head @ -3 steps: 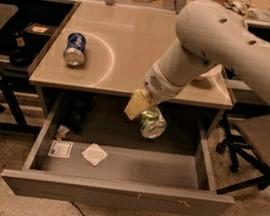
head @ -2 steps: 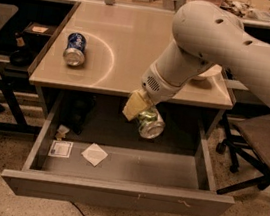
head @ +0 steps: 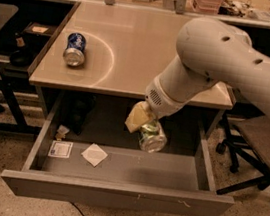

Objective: Place green can into top drawer

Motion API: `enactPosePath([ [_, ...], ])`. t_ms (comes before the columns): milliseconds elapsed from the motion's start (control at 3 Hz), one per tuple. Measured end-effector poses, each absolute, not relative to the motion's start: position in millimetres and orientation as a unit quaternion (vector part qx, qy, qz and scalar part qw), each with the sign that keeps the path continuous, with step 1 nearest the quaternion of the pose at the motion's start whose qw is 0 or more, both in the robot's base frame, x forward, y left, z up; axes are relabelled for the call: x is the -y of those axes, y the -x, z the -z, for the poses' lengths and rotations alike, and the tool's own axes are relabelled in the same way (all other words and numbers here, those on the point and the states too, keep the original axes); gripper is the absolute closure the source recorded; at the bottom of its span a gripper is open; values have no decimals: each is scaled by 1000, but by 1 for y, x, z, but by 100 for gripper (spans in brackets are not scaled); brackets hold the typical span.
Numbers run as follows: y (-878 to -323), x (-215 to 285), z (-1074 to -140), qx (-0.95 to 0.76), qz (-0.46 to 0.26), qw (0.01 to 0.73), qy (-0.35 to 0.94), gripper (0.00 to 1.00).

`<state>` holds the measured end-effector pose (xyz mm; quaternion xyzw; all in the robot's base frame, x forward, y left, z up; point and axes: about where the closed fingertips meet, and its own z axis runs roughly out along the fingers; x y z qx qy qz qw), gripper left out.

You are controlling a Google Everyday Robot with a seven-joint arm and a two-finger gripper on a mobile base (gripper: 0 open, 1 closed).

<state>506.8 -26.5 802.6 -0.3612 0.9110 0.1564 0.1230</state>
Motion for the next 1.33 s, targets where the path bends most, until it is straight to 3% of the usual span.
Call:
enactPosePath([
  [667,-485,35,-767,-926,-158,101,328,100],
  [1333,-509,11,-711,-922,-191,112,317,100],
])
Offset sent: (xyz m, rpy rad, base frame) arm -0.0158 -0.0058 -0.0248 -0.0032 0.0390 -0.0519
